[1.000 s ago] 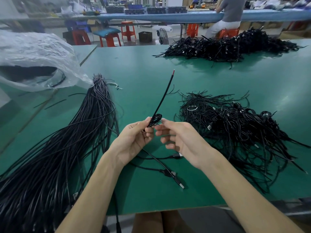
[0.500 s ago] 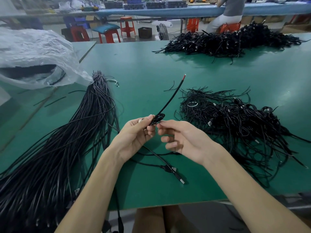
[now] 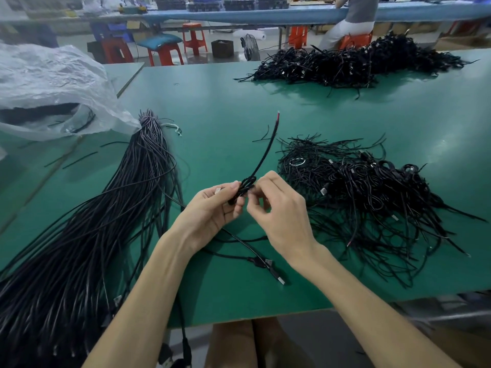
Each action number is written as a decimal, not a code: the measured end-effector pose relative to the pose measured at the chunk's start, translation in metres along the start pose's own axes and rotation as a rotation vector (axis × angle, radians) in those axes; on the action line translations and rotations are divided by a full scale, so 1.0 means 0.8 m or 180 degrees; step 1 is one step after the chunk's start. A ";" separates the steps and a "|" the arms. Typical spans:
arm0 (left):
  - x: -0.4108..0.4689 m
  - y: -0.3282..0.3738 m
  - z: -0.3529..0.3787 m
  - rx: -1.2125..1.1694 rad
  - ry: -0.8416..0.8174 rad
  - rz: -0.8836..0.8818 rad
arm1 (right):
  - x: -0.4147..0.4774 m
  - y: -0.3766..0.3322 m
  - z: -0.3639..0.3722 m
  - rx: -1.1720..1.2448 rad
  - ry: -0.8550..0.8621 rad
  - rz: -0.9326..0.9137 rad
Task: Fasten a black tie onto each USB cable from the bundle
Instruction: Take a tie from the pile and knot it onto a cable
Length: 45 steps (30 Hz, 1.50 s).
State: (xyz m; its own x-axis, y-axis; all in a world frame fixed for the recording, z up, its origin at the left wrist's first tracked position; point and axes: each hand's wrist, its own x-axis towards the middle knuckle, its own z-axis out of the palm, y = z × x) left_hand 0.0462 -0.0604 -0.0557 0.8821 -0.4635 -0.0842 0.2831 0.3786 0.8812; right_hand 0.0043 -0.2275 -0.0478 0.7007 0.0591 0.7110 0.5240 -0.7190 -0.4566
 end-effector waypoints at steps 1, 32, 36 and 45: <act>0.000 0.000 0.000 0.0083 0.0002 0.0082 | 0.000 0.001 0.000 0.0032 0.0000 0.0095; 0.004 -0.011 0.009 0.1665 0.0664 0.0622 | 0.005 -0.002 -0.012 -0.0982 -0.0399 -0.1153; 0.001 -0.009 0.005 0.1615 0.0365 0.0753 | 0.005 0.003 -0.018 -0.0276 -0.0557 -0.0143; 0.000 -0.010 0.001 0.1766 -0.0455 0.0885 | 0.005 0.014 -0.021 0.0215 -0.0420 0.0263</act>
State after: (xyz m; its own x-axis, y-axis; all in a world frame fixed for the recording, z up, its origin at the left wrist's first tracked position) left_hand 0.0438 -0.0643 -0.0623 0.8247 -0.5245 0.2116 -0.2204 0.0467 0.9743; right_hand 0.0044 -0.2468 -0.0409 0.7979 0.0954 0.5951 0.4902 -0.6772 -0.5487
